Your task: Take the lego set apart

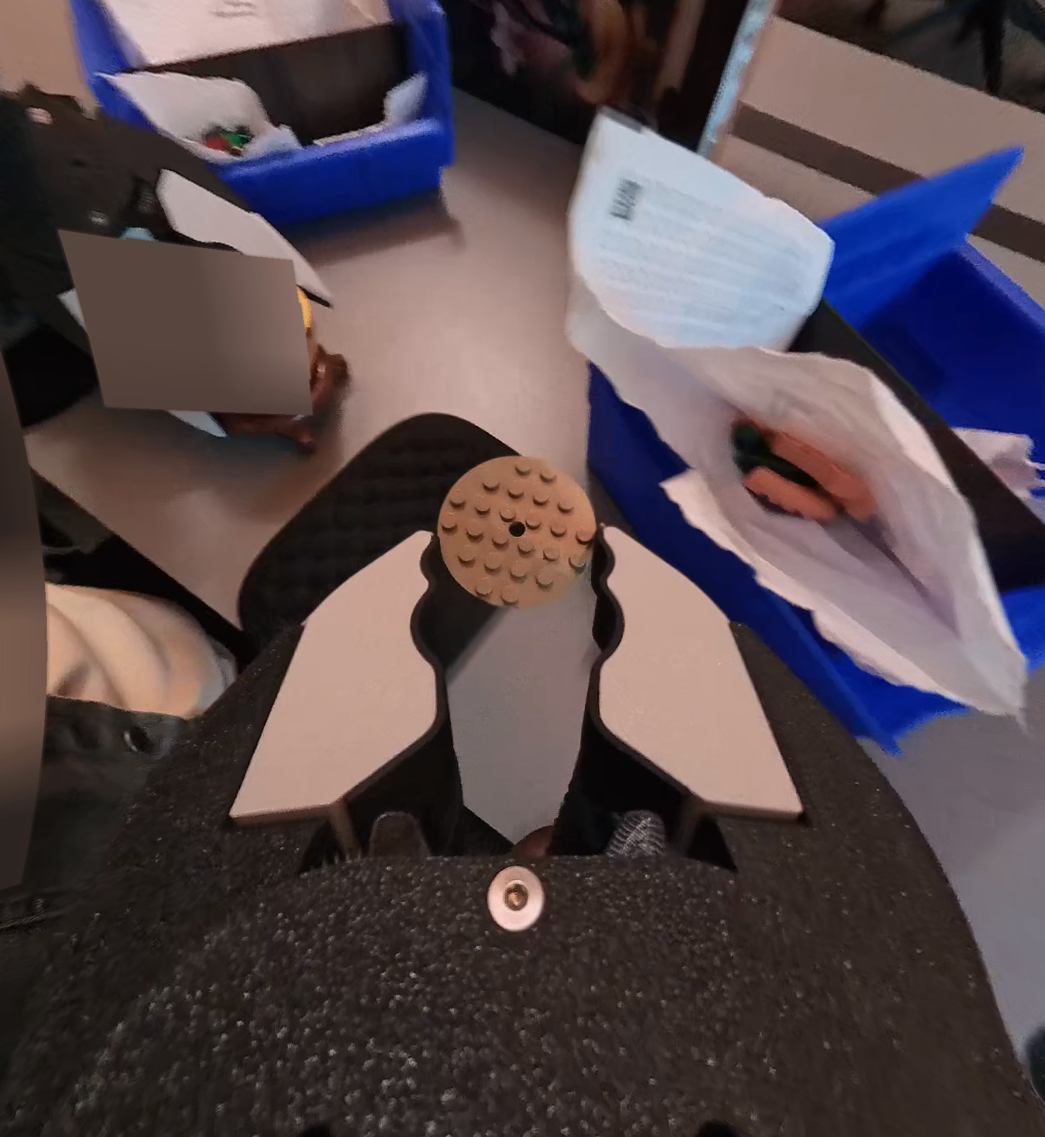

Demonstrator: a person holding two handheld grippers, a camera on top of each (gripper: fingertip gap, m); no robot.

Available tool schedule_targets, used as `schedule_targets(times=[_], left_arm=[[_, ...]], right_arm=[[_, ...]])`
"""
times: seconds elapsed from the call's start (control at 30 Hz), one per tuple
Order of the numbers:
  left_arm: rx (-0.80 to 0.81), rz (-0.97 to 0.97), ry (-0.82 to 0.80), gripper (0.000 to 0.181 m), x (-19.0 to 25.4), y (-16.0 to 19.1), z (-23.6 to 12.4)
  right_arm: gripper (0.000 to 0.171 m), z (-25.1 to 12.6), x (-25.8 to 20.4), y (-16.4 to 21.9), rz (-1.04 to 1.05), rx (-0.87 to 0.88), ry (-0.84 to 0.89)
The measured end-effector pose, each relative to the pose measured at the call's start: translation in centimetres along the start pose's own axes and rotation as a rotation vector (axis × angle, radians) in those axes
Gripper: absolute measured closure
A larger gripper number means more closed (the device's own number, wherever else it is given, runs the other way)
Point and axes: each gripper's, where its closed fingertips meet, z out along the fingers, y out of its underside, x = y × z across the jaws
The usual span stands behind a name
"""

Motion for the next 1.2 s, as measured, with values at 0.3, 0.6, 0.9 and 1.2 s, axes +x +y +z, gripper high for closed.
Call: schedule_targets(times=[0.3, 0.6, 0.9, 1.2], left_arm=[[0.000, 0.001, -0.002, 0.081, 0.0, 0.0, 0.0], [-0.001, 0.001, -0.001, 0.081, 0.0, 0.0, 0.0], [-0.001, 0.002, -0.002, 0.081, 0.0, 0.0, 0.0], [0.003, 0.002, -0.002, 0.081, 0.0, 0.0, 0.0]], right_arm=[[0.125, 1.6, 6.9, -1.2, 0.150, -0.022, 0.149], [0.102, 3.4, 8.7, -1.4, 0.144, -0.015, 0.252], [0.133, 2.5, -4.2, -7.7, -0.196, 0.325, -0.143], [0.127, 13.4, -15.9, -3.7, -0.381, 0.024, -0.502]])
